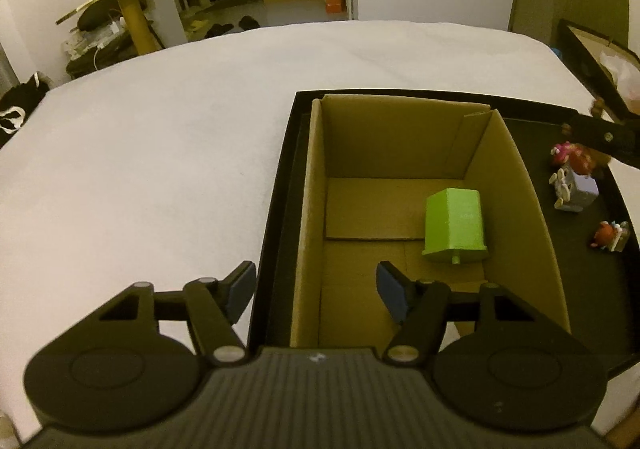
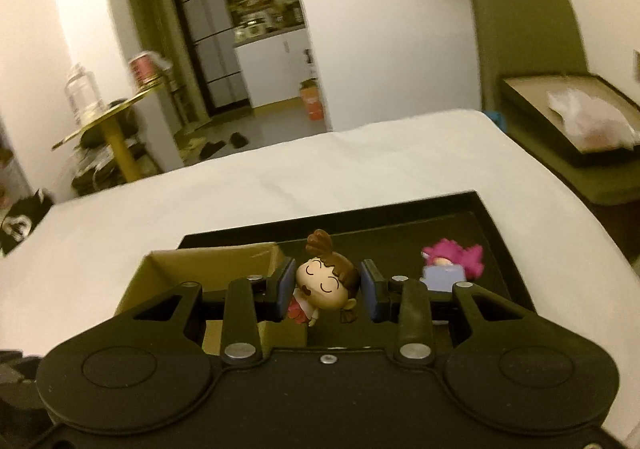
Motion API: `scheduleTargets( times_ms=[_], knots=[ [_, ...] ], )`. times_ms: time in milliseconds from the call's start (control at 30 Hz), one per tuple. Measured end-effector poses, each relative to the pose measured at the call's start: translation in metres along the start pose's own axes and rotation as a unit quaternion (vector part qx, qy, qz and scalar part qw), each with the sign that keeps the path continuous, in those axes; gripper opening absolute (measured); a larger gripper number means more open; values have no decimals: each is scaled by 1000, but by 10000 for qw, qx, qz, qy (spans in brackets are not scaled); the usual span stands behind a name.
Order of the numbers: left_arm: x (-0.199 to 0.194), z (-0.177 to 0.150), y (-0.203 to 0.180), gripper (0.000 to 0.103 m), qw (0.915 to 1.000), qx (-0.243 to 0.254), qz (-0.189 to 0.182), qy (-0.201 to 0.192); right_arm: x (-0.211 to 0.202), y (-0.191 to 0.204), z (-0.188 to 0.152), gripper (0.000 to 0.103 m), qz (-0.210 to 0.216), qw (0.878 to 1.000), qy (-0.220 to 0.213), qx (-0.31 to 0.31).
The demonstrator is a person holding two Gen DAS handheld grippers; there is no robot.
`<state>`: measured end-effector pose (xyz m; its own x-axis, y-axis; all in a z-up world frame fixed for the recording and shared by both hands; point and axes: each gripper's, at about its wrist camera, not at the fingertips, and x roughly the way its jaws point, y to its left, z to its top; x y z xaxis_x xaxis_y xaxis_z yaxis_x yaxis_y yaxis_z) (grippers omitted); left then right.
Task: Organize rigid objects
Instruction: 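Carry the doll figurine with the right gripper into the box and release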
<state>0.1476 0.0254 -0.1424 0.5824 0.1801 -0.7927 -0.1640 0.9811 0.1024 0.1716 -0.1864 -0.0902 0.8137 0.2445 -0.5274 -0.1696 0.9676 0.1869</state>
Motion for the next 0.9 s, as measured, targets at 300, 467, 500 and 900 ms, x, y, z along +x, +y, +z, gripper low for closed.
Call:
scheduleTargets(
  times_ms=[300,467,500,900],
  knots=[
    [9,-3,10,27,9987,-195,-383,256,8,42,-2,35,360,9966,222,-700],
    [12,-3,20,13,9983,-309,-412,287,14,58,-6,35,448,9935,367,-978],
    [13,-2,22,11,9981,-319,-432,296,15,61,-7,35,454,9929,401,-1019],
    [21,-1,30,9,9967,-424,-598,346,27,92,-19,35,415,9814,597,-1778]
  ],
)
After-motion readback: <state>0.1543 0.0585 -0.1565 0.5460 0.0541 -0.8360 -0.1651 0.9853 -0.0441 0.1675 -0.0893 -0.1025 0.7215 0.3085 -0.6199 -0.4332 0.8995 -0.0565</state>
